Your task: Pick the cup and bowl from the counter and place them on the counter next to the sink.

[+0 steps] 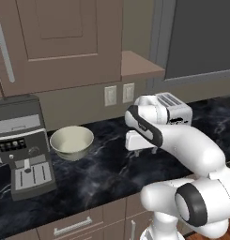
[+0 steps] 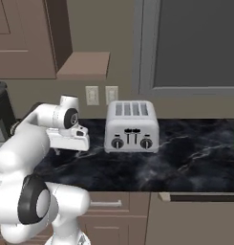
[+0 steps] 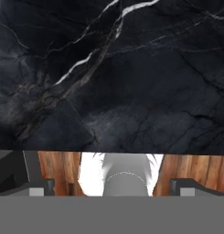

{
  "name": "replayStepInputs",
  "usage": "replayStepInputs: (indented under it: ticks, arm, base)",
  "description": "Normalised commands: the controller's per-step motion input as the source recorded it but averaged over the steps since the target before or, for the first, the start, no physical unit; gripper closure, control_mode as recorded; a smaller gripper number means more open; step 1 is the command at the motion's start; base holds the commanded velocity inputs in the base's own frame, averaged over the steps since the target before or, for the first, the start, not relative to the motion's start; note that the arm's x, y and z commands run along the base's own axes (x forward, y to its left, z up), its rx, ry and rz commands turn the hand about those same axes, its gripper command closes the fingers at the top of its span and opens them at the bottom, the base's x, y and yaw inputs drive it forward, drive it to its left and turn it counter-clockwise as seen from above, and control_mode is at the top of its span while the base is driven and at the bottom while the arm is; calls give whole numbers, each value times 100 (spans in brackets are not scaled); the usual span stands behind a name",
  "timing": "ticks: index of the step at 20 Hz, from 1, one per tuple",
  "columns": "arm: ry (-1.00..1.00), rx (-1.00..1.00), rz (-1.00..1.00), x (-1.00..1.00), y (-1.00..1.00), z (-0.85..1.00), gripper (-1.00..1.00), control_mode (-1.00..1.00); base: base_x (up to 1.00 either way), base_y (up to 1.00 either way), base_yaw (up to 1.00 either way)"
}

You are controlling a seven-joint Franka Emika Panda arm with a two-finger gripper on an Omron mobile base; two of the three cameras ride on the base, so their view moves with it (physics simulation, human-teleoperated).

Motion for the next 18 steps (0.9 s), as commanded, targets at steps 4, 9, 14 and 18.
replayStepInputs:
  ticks: [4, 9, 14, 18]
  arm:
    - [0, 0, 0, 0, 0, 0, -100, 100]
    - [0, 0, 0, 0, 0, 0, -100, 100]
    - [0, 0, 0, 0, 0, 0, -100, 100]
    - [0, 0, 0, 0, 0, 0, -100, -100]
  base:
    - [2, -1, 8]
    - [0, 0, 0]
    - [0, 0, 0]
    - [0, 0, 0]
